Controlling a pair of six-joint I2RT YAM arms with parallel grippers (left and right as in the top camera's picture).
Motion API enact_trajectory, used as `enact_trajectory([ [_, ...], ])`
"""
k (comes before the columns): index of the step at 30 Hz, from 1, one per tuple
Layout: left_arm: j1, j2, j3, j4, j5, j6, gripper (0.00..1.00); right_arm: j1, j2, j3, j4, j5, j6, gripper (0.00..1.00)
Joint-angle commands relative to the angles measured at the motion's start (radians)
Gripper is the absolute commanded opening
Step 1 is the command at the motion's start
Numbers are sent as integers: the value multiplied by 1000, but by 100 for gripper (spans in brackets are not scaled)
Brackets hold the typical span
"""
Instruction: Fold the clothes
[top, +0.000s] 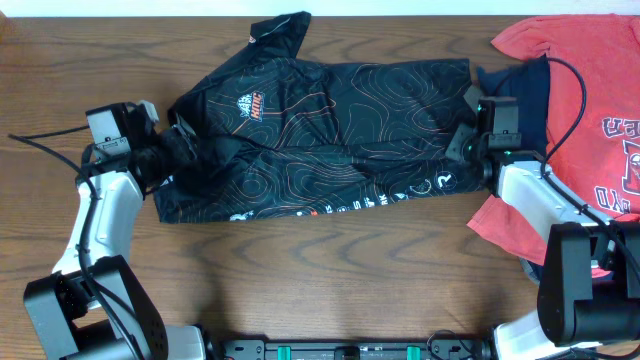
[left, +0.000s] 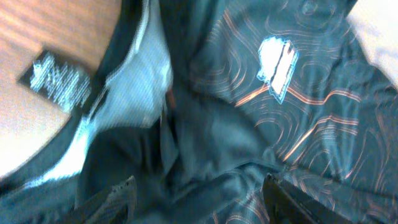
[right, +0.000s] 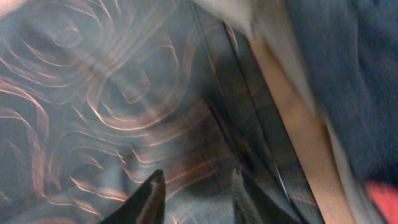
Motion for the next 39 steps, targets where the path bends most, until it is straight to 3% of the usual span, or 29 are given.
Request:
enact_trajectory([
  [1,0,2,14,-79,-9,10,68,2,9,6,-86,18,-16,31],
  [2,-2,2,13,-125,-14,11,68,2,9,3,-116,36,-26,38],
  [5,-2,2,-5,-195,-74,10,68,3,9,-10,-132,90,-31,44],
  [30,-2,2,-90,-205,-122,10,68,9,93,-33,60,-25,-20,46],
  [34,-2,2,-90,-205,-122,10,68,9,95,-33,114,-25,2,42],
  [39,-2,2,-90,-205,-122,10,68,8,95,-33,135,-24,8,29],
])
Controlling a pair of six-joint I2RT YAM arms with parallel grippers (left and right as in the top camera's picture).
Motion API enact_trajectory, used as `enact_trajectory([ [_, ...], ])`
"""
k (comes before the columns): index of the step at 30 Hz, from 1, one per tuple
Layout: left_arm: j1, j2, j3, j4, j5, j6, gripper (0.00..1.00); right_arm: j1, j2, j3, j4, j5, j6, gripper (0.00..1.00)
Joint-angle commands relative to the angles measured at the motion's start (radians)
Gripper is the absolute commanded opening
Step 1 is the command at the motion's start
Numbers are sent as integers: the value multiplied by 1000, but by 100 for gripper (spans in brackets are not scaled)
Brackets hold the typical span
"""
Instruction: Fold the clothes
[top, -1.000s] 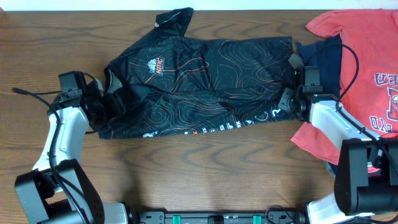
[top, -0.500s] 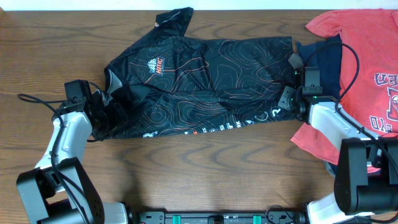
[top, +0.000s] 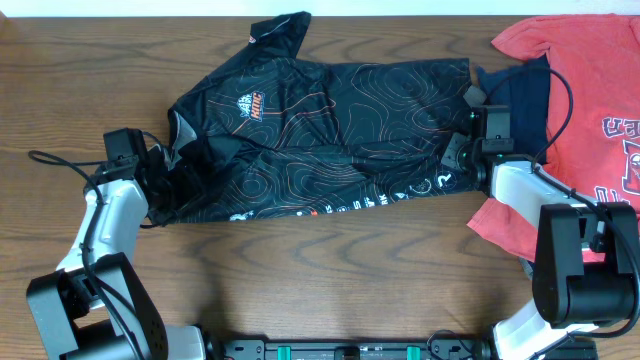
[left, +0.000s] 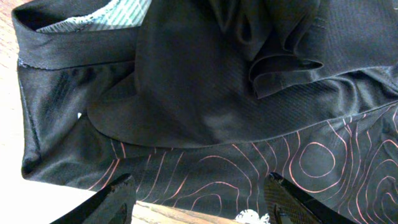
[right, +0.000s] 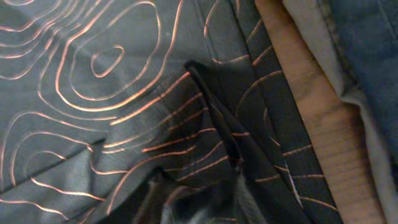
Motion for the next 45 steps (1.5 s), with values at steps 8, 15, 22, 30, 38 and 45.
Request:
enact_trajectory([
  [8,-2,2,-7,0,-14,9,68,7,14,-6,14,2,17,2],
  [15,-2,2,-7,2,-14,9,68,7,14,-5,142,2,50,1],
  [22,-2,2,-7,3,-14,10,68,-8,13,26,323,-17,107,52],
  [30,-2,2,-7,3,-14,10,68,-8,14,26,-55,5,91,55],
  [38,-2,2,-7,3,-32,10,68,-8,14,9,-211,79,-26,26],
  [45,-2,2,-7,-39,-56,9,68,-8,14,-22,-351,78,-32,26],
])
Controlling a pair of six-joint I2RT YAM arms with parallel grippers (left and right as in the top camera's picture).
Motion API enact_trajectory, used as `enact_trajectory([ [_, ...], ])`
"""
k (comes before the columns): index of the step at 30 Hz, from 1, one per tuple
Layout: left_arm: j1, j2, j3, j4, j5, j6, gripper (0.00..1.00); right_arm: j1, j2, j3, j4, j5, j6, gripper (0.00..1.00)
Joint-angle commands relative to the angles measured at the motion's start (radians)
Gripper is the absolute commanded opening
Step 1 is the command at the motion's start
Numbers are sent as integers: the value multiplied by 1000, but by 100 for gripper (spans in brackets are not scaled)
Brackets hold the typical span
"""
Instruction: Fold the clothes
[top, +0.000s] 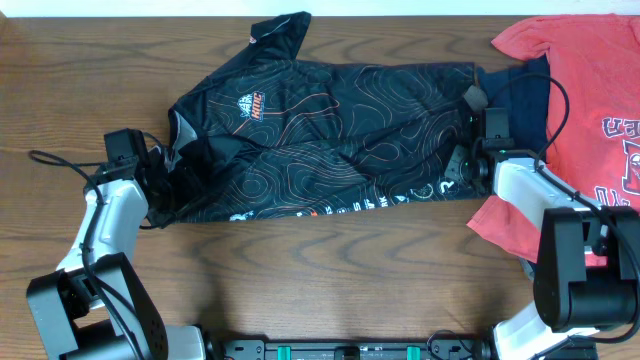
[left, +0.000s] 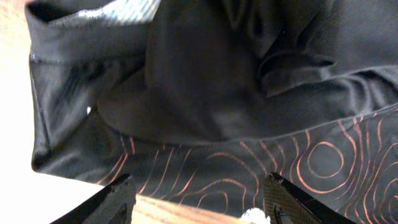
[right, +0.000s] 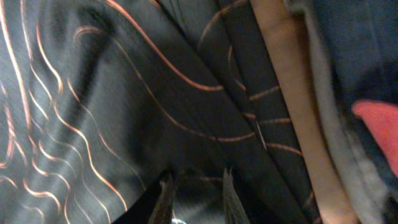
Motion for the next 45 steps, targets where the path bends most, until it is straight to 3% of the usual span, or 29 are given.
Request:
enact_trajectory([
  [1,-1,2,-7,-34,-50,9,67,-5,29,-50,-111,15,-16,25],
  [5,7,2,-7,-82,-68,5,66,-5,29,-50,-241,14,3,21],
  [8,24,2,-7,-116,-72,-26,59,-5,29,-50,-312,14,10,20],
  [12,72,2,-7,-140,-71,-45,59,-5,29,-50,-367,14,21,23],
  [19,92,2,-7,-49,26,-2,62,-5,29,-50,-361,10,22,24],
  [27,92,3,-18,-21,-116,-83,64,-5,29,-50,-362,10,21,25],
  [36,90,43,-94,96,-115,-89,67,-5,29,-50,-364,10,21,25],
  [40,90,60,-96,97,-112,-89,49,-5,29,-50,-364,10,21,25],
  [44,91,61,-95,97,-113,-88,9,-5,29,-50,-364,10,21,25],
  [45,92,61,-95,95,-113,-88,6,-5,29,-50,-364,10,21,25],
])
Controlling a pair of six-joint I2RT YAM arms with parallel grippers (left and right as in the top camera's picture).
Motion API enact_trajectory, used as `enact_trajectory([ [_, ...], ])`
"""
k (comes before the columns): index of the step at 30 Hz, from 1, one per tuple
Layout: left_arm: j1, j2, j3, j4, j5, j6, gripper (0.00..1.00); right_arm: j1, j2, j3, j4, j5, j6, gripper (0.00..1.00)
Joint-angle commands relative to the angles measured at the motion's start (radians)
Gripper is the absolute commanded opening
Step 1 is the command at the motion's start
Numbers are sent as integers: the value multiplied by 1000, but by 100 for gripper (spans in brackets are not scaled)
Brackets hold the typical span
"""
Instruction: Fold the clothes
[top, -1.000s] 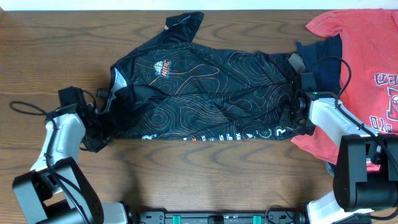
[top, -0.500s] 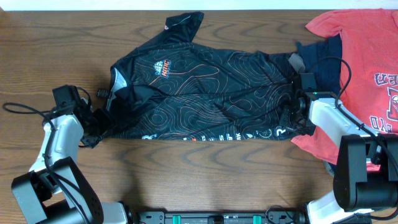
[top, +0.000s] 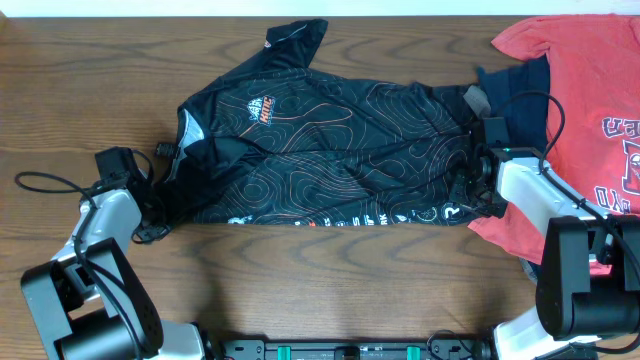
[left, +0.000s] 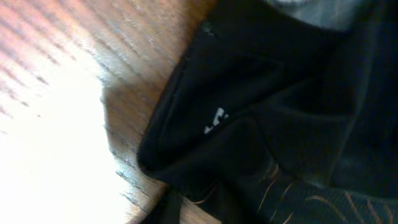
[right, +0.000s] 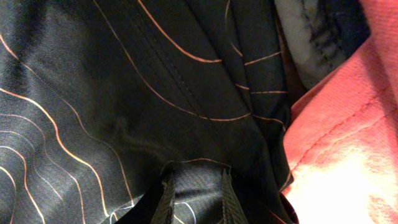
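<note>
A black shirt (top: 330, 150) with orange contour lines lies spread across the middle of the table, its bottom hem toward the front. My left gripper (top: 152, 208) is at the shirt's front left corner. In the left wrist view its jaws (left: 199, 211) stand close together in dark cloth (left: 249, 124), though the picture is blurred. My right gripper (top: 478, 198) is at the front right corner, shut on a fold of the shirt (right: 124, 93). Black fabric fills the narrow gap of that gripper (right: 194, 193).
A red shirt (top: 590, 100) with white lettering lies at the right, a navy garment (top: 520, 95) partly under it and against the black shirt's right end. Brown table (top: 330, 280) shows in front of the hem and at the left.
My left gripper was open over the shirt's left corner and is now shut at its edge, farther left. My right gripper sits nearer the front. The shirt lies wider and shifted right.
Both grippers began at the shirt's two ends, the left open over bunched fabric near the collar. The left then sat open at the front left corner while the right narrowed on the right hem. Now both grip corners and the shirt is flatter.
</note>
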Motion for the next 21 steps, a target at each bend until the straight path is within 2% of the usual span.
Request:
enact_trajectory([
  [1,2,10,-8,-6,-10,3,6,-5,62,-63,-32,-8,11,25],
  [8,39,-9,-8,-80,-10,-7,6,-5,62,-63,-32,-7,11,25],
  [15,168,-82,-8,-229,-31,-78,6,-5,62,-63,-27,-7,11,25],
  [21,280,-142,-8,-251,-21,-80,6,-5,62,-63,-60,-8,11,26],
])
